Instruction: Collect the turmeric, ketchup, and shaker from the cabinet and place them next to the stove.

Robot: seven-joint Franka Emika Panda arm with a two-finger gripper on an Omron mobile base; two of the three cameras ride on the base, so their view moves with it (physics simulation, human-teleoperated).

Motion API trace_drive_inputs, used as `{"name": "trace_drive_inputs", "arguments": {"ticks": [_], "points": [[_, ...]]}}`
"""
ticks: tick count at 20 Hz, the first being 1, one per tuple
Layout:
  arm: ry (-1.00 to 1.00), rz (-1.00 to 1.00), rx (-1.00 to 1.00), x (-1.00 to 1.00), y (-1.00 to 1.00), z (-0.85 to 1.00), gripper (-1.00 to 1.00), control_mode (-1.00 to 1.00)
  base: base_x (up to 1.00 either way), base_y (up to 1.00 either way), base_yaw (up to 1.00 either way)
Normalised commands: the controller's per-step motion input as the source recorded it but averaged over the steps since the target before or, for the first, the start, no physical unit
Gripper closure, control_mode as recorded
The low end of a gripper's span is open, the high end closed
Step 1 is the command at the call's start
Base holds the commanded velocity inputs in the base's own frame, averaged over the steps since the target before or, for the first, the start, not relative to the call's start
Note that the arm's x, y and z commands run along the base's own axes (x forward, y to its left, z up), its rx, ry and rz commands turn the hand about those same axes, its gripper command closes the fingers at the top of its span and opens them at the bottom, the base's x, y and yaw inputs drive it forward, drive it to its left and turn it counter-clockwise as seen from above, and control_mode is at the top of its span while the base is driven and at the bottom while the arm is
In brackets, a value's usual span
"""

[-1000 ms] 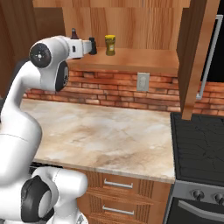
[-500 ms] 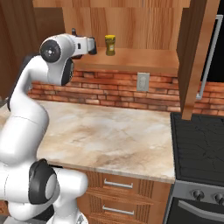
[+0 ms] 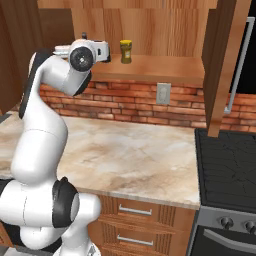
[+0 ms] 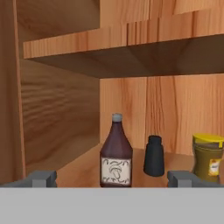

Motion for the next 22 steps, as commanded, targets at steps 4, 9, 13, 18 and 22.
{"name": "trace_drive_inputs", "arguments": {"ticks": [4,9,13,18,22], "points": [[0.0,0.08,0.0,0.0,0.0,0.0,-1.0,-1.0,0.0,0.0,0.0],[0.0,0.01,0.0,0.16,0.0,0.0,-1.0,-1.0,0.0,0.0,0.0],[0.01,0.0,0.0,0.38,0.0,0.0,-1.0,-1.0,0.0,0.0,0.0],[0.01,0.0,0.0,0.39,0.0,0.0,-1.0,-1.0,0.0,0.0,0.0],[0.02,0.0,0.0,0.3,0.04,0.0,-1.0,-1.0,0.0,0.0,0.0]]}}
